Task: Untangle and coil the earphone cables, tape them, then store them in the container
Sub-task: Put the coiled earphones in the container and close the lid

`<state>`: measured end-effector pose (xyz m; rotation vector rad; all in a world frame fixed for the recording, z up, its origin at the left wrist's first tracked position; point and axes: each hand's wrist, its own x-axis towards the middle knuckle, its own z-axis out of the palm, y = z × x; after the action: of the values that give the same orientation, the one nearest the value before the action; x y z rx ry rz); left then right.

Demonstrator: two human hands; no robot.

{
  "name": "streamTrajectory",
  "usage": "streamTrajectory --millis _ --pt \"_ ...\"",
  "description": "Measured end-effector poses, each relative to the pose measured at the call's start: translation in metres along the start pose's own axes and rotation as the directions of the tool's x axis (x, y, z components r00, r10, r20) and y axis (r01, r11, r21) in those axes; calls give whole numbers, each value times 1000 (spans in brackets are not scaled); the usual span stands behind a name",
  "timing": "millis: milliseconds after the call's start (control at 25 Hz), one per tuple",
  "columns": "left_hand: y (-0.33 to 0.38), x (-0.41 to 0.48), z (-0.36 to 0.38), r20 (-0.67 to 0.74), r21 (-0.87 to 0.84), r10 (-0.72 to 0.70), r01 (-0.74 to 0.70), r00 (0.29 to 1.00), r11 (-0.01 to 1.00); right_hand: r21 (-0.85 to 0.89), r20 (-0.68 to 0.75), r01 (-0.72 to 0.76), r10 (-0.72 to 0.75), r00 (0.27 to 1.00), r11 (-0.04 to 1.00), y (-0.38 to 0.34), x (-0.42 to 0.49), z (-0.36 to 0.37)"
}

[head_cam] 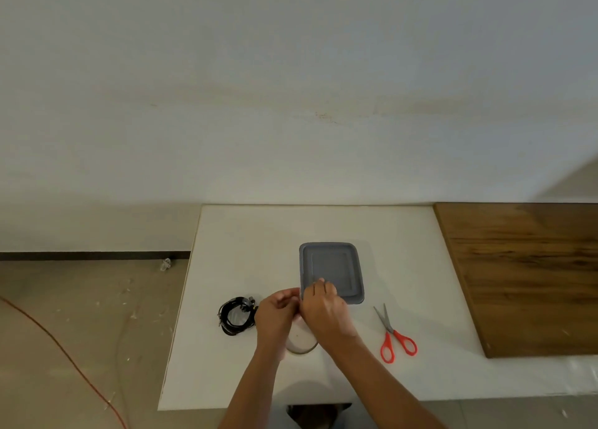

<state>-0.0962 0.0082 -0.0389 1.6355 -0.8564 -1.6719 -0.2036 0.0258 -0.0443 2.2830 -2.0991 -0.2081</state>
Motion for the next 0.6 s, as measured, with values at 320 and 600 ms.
streamTrajectory --millis 320,600 --pt "17 -1 1 -30 78 11 -9 999 997 -144 -176 85 -110 978 986 1 4 -1" --pt "31 8 -1 -106 307 119 -82 987 948 477 -302 -132 303 904 869 30 7 -63"
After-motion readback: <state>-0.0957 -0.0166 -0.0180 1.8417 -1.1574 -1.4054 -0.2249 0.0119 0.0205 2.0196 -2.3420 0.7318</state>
